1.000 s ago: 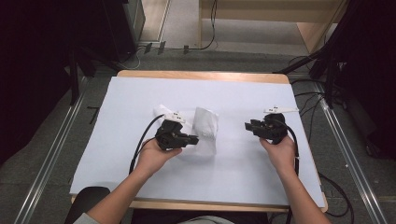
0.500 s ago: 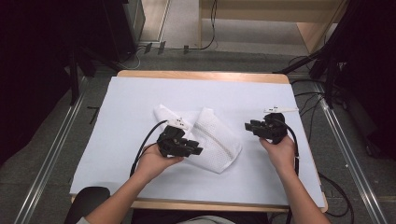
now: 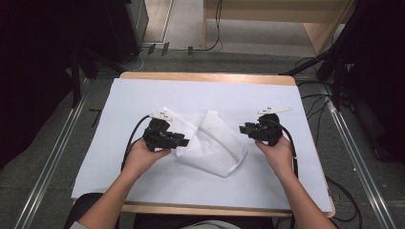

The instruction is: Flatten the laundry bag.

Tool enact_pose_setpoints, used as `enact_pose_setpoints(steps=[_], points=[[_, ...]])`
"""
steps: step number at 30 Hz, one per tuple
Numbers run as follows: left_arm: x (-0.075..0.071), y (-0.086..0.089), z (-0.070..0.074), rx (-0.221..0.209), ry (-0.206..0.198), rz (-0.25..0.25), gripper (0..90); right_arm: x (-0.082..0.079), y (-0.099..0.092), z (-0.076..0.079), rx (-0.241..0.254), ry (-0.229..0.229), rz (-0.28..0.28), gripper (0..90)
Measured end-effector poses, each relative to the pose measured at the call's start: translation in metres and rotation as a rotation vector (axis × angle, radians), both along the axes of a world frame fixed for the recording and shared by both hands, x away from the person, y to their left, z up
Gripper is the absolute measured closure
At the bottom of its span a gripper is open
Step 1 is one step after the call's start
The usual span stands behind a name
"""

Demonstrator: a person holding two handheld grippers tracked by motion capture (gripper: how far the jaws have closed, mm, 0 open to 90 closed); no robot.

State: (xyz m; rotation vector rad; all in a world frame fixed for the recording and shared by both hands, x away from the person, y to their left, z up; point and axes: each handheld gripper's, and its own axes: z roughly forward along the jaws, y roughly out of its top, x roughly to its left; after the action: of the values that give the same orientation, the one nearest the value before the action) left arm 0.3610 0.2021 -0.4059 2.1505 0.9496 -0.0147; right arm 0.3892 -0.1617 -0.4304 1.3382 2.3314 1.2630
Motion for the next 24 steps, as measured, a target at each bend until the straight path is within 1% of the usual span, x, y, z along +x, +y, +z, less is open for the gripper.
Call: enact_pose_setpoints(steps=[1,3,4,5,6,7,9,10,11,12,13,14,15,16,17,18,19,20,21,22,23,24], points=[[0.001,0.004,0.000,-0.001,0.002,0.013,63.5,0.000,0.000,0.000,0.000,0.000,0.000,65.2],[0.003,0.011,-0.001,-0.005,0.000,0.040,63.3,0.004,0.009,0.000,-0.002,-0.002,0.021,63.2],[0.006,0.017,-0.003,0.011,0.000,0.064,63.3,0.005,0.012,0.000,0.000,-0.006,0.030,61.7],[0.006,0.017,-0.003,0.011,0.000,0.064,63.2,0.005,0.012,0.000,0.000,-0.006,0.030,61.7],[0.008,0.021,-0.004,0.025,0.007,0.070,63.3,0.009,0.017,0.000,0.014,0.001,0.040,58.0],[0.009,0.024,-0.005,0.023,0.012,0.083,63.3,0.009,0.017,0.000,0.014,0.001,0.040,58.0],[0.012,0.032,-0.006,0.015,0.015,0.106,63.2,0.010,0.024,0.000,0.029,0.009,0.038,56.0],[0.014,0.036,-0.006,0.020,0.013,0.118,63.2,0.012,0.032,0.002,0.015,0.004,0.050,53.1],[0.016,0.038,-0.007,0.027,0.013,0.129,63.0,0.013,0.036,0.002,-0.004,-0.009,0.059,51.6],[0.018,0.041,-0.009,0.029,0.012,0.139,63.0,0.013,0.036,0.002,-0.004,-0.009,0.059,51.6],[0.020,0.043,-0.010,0.030,0.015,0.154,62.4,0.014,0.041,0.002,-0.020,-0.020,0.064,50.1],[0.023,0.045,-0.012,0.033,0.015,0.164,62.0,0.018,0.049,0.003,-0.038,-0.045,0.086,49.1],[0.027,0.047,-0.014,0.033,0.018,0.177,62.0,0.018,0.049,0.003,-0.038,-0.045,0.086,49.1],[0.030,0.048,-0.015,0.034,0.028,0.184,61.7,0.023,0.055,0.003,-0.033,-0.043,0.100,49.1],[0.037,0.048,-0.017,0.045,0.025,0.191,61.8,0.027,0.058,0.003,-0.027,-0.031,0.104,48.7],[0.040,0.047,-0.018,0.048,0.027,0.195,61.9,0.031,0.061,0.004,-0.026,-0.033,0.111,47.6],[0.040,0.047,-0.018,0.048,0.027,0.195,62.1,0.031,0.061,0.004,-0.026,-0.033,0.111,47.6],[0.043,0.047,-0.019,0.044,0.026,0.197,62.2,0.039,0.068,0.004,-0.027,-0.035,0.124,44.5],[0.049,0.046,-0.024,0.034,0.036,0.195,62.8,0.044,0.071,0.003,-0.020,-0.015,0.130,43.6],[0.049,0.046,-0.024,0.034,0.036,0.195,63.3,0.044,0.071,0.003,-0.020,-0.015,0.130,43.6],[0.052,0.046,-0.026,0.036,0.037,0.197,63.3,0.048,0.074,0.000,-0.010,-0.004,0.134,43.5],[0.055,0.046,-0.029,0.035,0.039,0.203,64.5,0.054,0.080,-0.006,-0.002,0.030,0.138,43.7]])
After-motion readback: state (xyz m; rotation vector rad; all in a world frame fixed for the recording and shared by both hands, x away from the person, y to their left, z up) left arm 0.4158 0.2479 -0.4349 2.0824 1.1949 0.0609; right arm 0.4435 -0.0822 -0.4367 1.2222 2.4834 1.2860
